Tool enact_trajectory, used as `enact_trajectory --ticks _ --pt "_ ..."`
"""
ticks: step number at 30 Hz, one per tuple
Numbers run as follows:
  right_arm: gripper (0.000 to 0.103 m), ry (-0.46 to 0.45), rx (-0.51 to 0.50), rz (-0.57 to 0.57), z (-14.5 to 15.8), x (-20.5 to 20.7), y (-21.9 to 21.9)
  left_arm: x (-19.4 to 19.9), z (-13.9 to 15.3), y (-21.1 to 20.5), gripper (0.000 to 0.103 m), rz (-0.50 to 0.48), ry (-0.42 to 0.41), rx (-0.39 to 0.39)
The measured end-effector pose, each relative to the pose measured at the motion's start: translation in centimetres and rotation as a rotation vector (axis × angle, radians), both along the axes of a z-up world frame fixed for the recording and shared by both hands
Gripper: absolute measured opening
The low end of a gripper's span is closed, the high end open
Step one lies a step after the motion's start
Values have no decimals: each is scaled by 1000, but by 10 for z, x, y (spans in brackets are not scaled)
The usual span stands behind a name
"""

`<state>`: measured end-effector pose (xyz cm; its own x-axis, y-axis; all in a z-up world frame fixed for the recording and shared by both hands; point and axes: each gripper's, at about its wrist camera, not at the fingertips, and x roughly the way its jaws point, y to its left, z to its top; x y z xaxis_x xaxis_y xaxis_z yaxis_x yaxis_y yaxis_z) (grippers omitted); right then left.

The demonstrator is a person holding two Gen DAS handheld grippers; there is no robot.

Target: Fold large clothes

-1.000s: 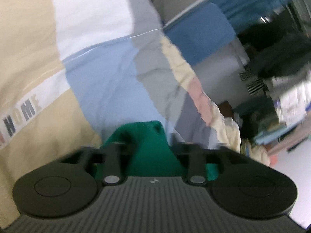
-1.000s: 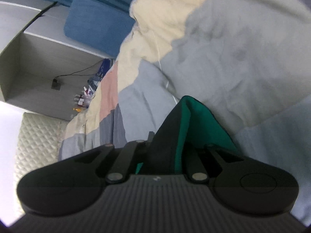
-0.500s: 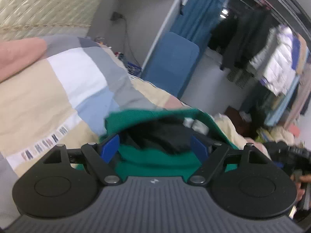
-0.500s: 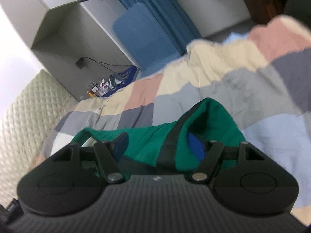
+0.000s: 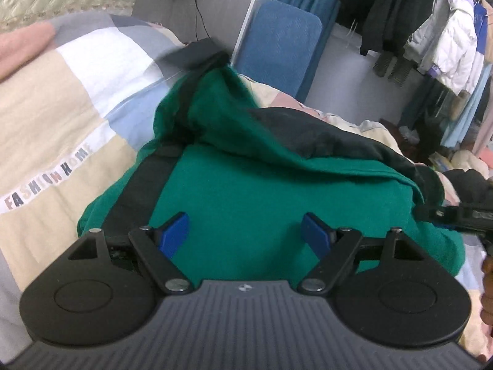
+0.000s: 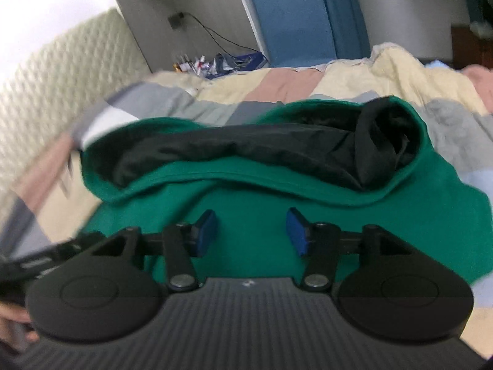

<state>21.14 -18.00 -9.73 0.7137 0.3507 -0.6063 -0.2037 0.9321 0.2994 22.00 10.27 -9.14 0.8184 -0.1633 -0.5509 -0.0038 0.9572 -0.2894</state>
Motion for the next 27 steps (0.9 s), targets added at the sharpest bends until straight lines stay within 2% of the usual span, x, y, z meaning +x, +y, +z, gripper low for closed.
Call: enact_trajectory --ticks 7,13,16,18,22,27 --pt "54 -31 -19 -14 -3 71 15 11 -12 6 84 9 -34 -16" --pt "52 97 -38 -58 -21 148 27 25 -12 5 84 -42 -60 10" --pt "53 118 -120 -55 -29 174 40 34 -16 12 84 -42 -45 -29" --pt "53 120 -162 -46 -36 184 48 38 -20 14 84 -35 -35 -49" --pt "53 134 -196 -31 -47 186 54 40 -22 11 84 -35 -40 -30" --pt "52 71 -126 -8 -34 165 42 40 -20 11 84 -33 -38 -27"
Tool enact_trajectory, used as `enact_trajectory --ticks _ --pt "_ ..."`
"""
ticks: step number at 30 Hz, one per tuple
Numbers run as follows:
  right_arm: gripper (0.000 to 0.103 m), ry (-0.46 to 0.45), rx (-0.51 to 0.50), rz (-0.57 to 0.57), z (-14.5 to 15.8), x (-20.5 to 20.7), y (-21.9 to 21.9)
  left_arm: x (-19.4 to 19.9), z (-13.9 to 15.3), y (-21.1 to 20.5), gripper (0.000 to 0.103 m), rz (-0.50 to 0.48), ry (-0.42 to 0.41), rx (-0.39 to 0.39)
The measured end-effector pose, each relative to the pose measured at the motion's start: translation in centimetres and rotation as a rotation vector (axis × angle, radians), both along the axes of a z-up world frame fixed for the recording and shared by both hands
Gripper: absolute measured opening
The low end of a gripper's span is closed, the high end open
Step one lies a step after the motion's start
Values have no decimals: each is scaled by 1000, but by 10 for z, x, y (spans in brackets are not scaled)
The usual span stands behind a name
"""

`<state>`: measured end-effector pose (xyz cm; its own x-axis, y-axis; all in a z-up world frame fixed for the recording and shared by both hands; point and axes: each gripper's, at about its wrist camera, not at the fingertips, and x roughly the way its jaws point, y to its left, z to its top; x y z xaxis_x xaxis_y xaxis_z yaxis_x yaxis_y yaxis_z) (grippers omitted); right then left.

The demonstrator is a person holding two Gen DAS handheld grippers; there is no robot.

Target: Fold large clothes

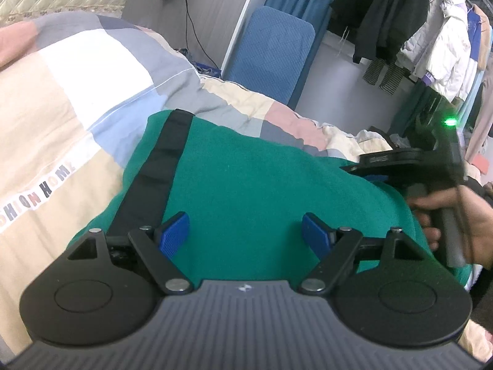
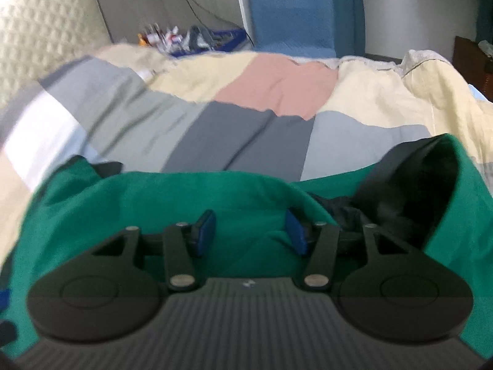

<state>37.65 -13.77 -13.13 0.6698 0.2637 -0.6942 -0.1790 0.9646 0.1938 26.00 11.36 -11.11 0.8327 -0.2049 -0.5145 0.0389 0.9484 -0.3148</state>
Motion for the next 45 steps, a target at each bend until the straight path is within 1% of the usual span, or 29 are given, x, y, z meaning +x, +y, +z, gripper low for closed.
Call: enact_trajectory --ticks 3,8,12,15,18,20,22,24,26,28,30,36,38,39,42,45 --pt "53 -46 33 27 16 -25 -5 -3 1 -4 84 -1 1 20" --pt "53 -79 92 51 37 -81 -19 -6 1 -8 84 -4 -1 39" --pt "53 -110 79 41 44 -114 -37 -8 0 -9 84 -4 0 54" --pt "54 -88 77 9 39 -121 -56 -9 0 -11 84 -3 2 63" --pt "54 -52 83 -22 25 -118 -70 -8 -1 -13 84 -4 4 77" --pt "54 -23 82 -2 11 -113 -72 -6 -3 -14 84 -8 10 80" --pt "53 -19 98 8 2 -110 -72 -5 -5 -15 84 -7 16 86" --pt "53 -10 115 3 -3 -106 -72 -3 -8 -17 85 -9 17 89" --pt "53 -13 100 11 -5 -105 -70 -1 -13 -17 86 2 23 76" --pt "53 -11 103 7 -6 -105 -69 -1 -19 -19 86 8 20 91" --pt "53 -9 103 7 -6 -107 -70 -4 -21 -22 86 11 7 105" --pt "53 25 121 -41 8 -122 -74 -18 -12 -19 86 23 5 75" --pt "53 28 149 -43 15 -133 -74 -29 -6 -21 86 44 -8 81" --pt "53 28 165 -39 18 -139 -75 -35 -2 -23 86 37 -5 78" --pt "55 27 215 -39 28 -161 -75 -54 8 -27 87 -2 1 36" --pt "55 28 281 -78 34 -181 -78 -69 13 -31 87 -42 20 -24"
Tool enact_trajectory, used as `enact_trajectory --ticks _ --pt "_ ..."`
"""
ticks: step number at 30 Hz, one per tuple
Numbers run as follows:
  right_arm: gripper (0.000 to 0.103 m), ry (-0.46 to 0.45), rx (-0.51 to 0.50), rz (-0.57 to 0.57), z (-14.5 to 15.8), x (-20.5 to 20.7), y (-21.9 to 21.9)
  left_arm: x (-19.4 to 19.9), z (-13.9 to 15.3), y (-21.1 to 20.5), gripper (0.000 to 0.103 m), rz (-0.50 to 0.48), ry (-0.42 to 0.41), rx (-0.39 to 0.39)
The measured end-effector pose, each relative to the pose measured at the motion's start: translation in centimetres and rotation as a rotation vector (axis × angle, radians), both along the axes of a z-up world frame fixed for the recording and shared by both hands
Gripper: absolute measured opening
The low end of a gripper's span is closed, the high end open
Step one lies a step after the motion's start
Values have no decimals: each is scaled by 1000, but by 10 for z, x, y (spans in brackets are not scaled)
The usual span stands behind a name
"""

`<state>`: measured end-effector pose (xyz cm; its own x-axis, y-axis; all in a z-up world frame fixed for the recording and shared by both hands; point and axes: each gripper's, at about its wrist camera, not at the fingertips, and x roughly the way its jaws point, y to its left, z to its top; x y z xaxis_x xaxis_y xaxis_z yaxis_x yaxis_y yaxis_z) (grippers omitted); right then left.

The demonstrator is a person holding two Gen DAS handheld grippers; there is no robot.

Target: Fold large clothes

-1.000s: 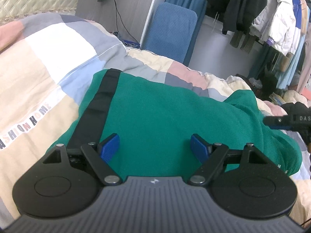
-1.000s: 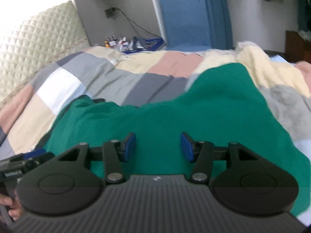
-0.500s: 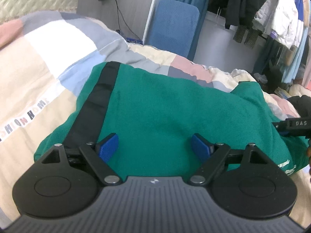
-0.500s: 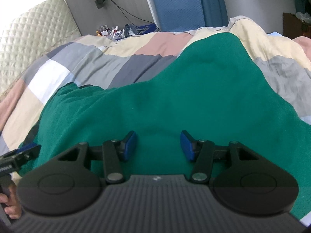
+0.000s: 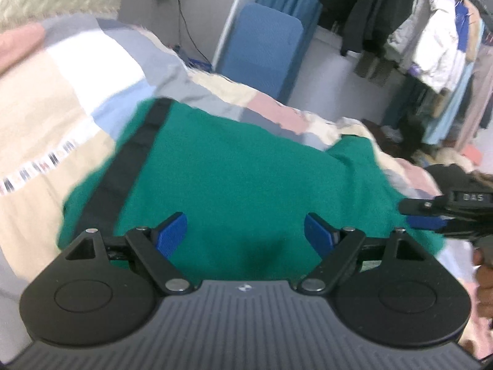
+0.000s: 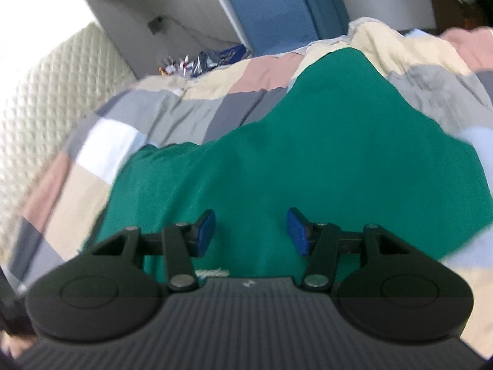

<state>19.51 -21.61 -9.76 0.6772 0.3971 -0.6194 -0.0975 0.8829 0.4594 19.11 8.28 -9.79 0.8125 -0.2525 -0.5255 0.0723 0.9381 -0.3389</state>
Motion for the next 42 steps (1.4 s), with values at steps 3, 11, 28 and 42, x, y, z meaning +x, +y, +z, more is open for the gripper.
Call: enact_trajectory --ticks 3,11,28,42 --pt "55 36 93 -41 -3 -15 -5 -6 -2 -2 87 -20 44 -71" --pt "64 159 283 -119 -33 -18 -20 13 -25 23 88 40 192 -309" --pt "85 245 635 -563 -85 -27 -68 31 -90 78 95 237 343 -906" --pt "89 146 832 -513 -68 -25 -102 26 -57 81 93 132 180 -908"
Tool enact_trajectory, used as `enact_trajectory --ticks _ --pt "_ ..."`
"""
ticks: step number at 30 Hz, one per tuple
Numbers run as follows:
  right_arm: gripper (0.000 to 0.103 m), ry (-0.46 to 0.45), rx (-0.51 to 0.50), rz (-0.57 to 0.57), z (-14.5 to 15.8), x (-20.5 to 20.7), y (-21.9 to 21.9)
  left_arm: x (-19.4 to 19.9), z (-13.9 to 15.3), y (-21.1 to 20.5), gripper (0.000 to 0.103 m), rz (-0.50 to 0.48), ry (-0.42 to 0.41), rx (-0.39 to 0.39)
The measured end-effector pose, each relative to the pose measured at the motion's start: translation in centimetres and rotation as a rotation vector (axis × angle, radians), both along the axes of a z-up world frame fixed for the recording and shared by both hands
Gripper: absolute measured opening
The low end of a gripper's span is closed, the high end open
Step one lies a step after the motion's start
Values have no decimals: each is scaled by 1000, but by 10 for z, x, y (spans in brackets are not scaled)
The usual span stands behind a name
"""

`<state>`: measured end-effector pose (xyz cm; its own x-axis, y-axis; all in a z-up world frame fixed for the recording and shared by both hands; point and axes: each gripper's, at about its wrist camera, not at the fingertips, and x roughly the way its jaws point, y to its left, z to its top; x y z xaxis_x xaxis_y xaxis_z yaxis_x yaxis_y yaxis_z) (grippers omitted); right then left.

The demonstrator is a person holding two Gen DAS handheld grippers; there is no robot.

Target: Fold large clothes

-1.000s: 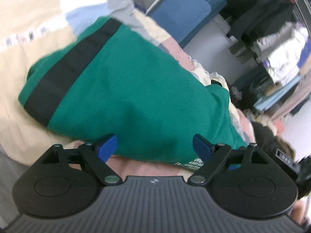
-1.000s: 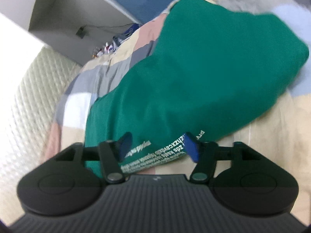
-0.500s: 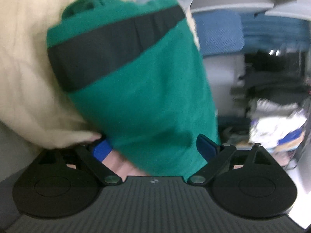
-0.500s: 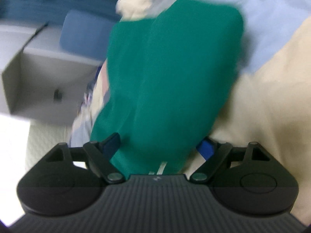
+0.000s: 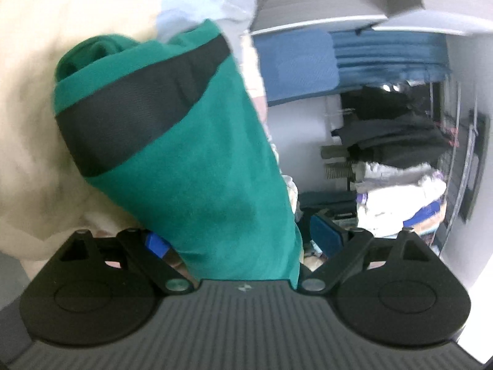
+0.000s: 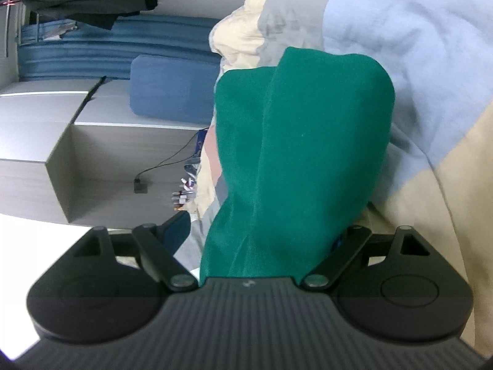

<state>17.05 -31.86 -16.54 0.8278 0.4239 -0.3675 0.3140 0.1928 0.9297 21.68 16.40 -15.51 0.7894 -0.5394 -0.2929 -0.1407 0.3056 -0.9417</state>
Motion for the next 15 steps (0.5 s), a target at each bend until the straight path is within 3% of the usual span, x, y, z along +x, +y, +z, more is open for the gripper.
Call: enact_trajectory --ticks 4,7,11,13,15 --pt "89 -85 31 16 11 6 0 0 9 -1 93 3 -72 6" --pt "89 -102 25 18 14 8 0 1 0 0 94 20 -23 -13" --pt "88 50 -22 -3 -2 2 4 5 -31 1 93 4 108 -44" --pt "86 141 -59 15 -14 2 8 10 -38 1 93 10 110 -49" --pt "87 136 -71 26 -17 4 13 17 -39 -1 93 7 102 -42"
